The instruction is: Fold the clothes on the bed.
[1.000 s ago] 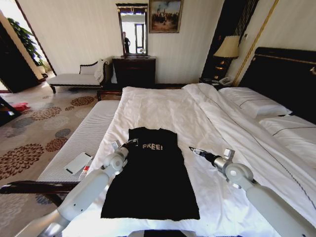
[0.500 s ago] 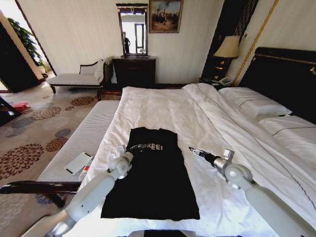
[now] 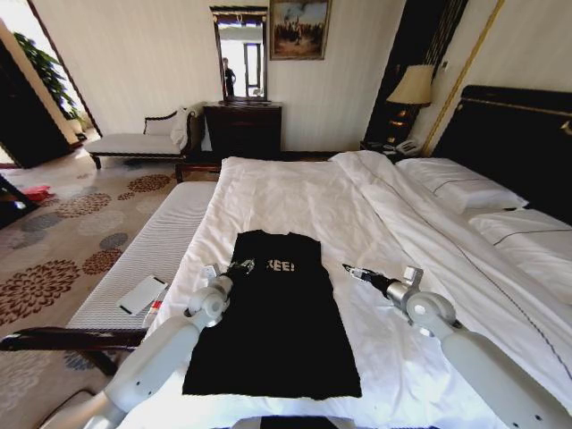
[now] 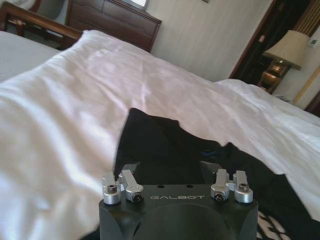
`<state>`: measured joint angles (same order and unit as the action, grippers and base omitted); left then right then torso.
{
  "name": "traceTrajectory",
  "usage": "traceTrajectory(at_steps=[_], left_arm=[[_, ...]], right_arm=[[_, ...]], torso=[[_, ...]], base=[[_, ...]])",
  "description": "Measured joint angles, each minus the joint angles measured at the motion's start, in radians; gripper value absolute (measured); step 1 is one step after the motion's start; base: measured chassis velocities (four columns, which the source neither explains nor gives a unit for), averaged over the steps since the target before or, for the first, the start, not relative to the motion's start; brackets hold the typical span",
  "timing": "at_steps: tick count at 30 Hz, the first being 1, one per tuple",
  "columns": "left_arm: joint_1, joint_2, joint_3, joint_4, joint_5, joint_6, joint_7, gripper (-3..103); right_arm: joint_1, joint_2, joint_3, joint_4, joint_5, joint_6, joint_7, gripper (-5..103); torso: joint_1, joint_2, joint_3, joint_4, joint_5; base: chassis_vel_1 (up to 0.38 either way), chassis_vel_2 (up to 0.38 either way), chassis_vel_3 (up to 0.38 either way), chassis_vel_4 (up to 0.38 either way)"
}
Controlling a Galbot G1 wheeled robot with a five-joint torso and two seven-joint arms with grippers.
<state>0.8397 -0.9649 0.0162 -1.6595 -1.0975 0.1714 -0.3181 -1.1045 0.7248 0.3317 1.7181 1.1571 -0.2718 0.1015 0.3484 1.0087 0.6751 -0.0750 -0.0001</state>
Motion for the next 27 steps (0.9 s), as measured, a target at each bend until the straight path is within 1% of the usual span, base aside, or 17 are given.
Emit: traceTrajectory(at_steps=[1, 2, 3, 4, 6, 7, 10, 11, 12, 15, 17, 18, 21, 22, 24, 25, 27], left_arm=[[0.001, 0.003, -0.003, 0.002, 0.003, 0.0, 0.0, 72], [0.005, 0.015, -0.015, 0.009, 0.014, 0.0, 0.004, 82], [0.005, 0.015, -0.015, 0.009, 0.014, 0.0, 0.004, 82], [0.006, 0.021, -0.02, 0.013, 0.022, 0.0, 0.011, 88], [0.002, 0.025, -0.036, 0.042, 0.066, -0.004, 0.051, 97], [0.002, 0.025, -0.036, 0.042, 0.066, -0.004, 0.051, 97], [-0.021, 0.003, -0.054, 0.104, 0.098, -0.012, 0.1, 100], [-0.032, -0.01, -0.06, 0.119, 0.092, -0.011, 0.105, 100], [-0.032, -0.01, -0.06, 0.119, 0.092, -0.011, 0.105, 100], [-0.083, -0.035, -0.064, 0.16, 0.051, 0.0, 0.113, 100], [-0.105, -0.043, -0.058, 0.18, 0.041, 0.001, 0.114, 100], [-0.137, -0.054, -0.047, 0.213, 0.025, 0.004, 0.118, 100], [-0.215, -0.083, -0.02, 0.305, -0.007, 0.008, 0.131, 100], [-0.215, -0.083, -0.02, 0.305, -0.007, 0.008, 0.131, 100], [-0.255, -0.102, -0.007, 0.363, -0.023, 0.014, 0.139, 100], [-0.255, -0.102, -0.007, 0.363, -0.023, 0.014, 0.139, 100], [-0.29, -0.122, 0.011, 0.428, -0.027, 0.017, 0.159, 100]], right_arm=[[0.003, 0.001, -0.005, -0.007, -0.018, 0.01, -0.006, 100], [0.011, 0.002, -0.018, -0.028, -0.058, 0.031, -0.025, 100], [0.011, 0.002, -0.018, -0.028, -0.058, 0.031, -0.025, 100], [0.017, 0.002, -0.024, -0.04, -0.069, 0.042, -0.038, 100], [0.04, 0.002, -0.042, -0.072, -0.068, 0.076, -0.092, 100], [0.04, 0.002, -0.042, -0.072, -0.068, 0.076, -0.092, 100], [0.087, -0.011, -0.086, -0.121, -0.036, 0.1, -0.173, 100], [0.107, -0.019, -0.102, -0.137, -0.024, 0.099, -0.196, 100], [0.107, -0.019, -0.102, -0.137, -0.024, 0.099, -0.196, 100], [0.186, -0.038, -0.168, -0.195, 0.024, 0.076, -0.247, 100], [0.222, -0.04, -0.198, -0.219, 0.037, 0.07, -0.257, 100], [0.284, -0.039, -0.243, -0.252, 0.06, 0.059, -0.267, 100], [0.437, -0.01, -0.349, -0.328, 0.117, 0.025, -0.284, 100], [0.437, -0.01, -0.349, -0.328, 0.117, 0.025, -0.284, 100], [0.513, 0.016, -0.419, -0.378, 0.15, 0.009, -0.291, 100], [0.513, 0.016, -0.419, -0.378, 0.15, 0.009, -0.291, 100], [0.59, 0.051, -0.501, -0.447, 0.186, 0.004, -0.308, 100]], torso=[[0.0, 0.0, 0.0, 0.0001, 0.0], [0.0, 0.0, 0.0, -0.0001, -0.0001], [0.0, 0.0, 0.0, -0.0001, -0.0001], [0.0, 0.0, 0.0, -0.0003, 0.0], [0.0, 0.0, 0.0, -0.0004, -0.0001], [0.0, 0.0, 0.0, -0.0004, -0.0001], [0.0, 0.0, 0.0, 0.0, 0.0001], [0.0, 0.0, 0.0, 0.0, -0.0001], [0.0, 0.0, 0.0, 0.0, -0.0001], [0.0, 0.0, 0.0, -0.0006, 0.0001], [0.0, 0.0, 0.0, -0.0008, 0.0005], [0.0, 0.0, 0.0, -0.0008, 0.0003], [0.0, 0.0, 0.0, 0.0, -0.0001], [0.0, 0.0, 0.0, 0.0, -0.0001], [0.0, 0.0, 0.0, 0.0001, 0.0], [0.0, 0.0, 0.0, 0.0001, 0.0], [0.0, 0.0, 0.0, -0.0002, 0.0]], base=[[0.0, 0.0, 0.0, 0.0], [0.0, 0.0, 0.0, 0.0], [0.0, 0.0, 0.0, 0.0], [0.0, 0.0, 0.0, 0.0], [0.0, 0.0, 0.0, 0.0], [0.0, 0.0, 0.0, 0.0], [0.0, 0.0, 0.0, 0.0], [0.0, 0.0, 0.0, 0.0], [0.0, 0.0, 0.0, 0.0], [0.0, 0.0, 0.0, 0.0], [0.0, 0.0, 0.0, 0.0], [0.0, 0.0, 0.0, 0.0], [0.0, 0.0, 0.0, 0.0], [0.0, 0.0, 0.0, 0.0], [0.0, 0.0, 0.0, 0.0], [0.0, 0.0, 0.0, 0.0], [0.0, 0.0, 0.0, 0.0]])
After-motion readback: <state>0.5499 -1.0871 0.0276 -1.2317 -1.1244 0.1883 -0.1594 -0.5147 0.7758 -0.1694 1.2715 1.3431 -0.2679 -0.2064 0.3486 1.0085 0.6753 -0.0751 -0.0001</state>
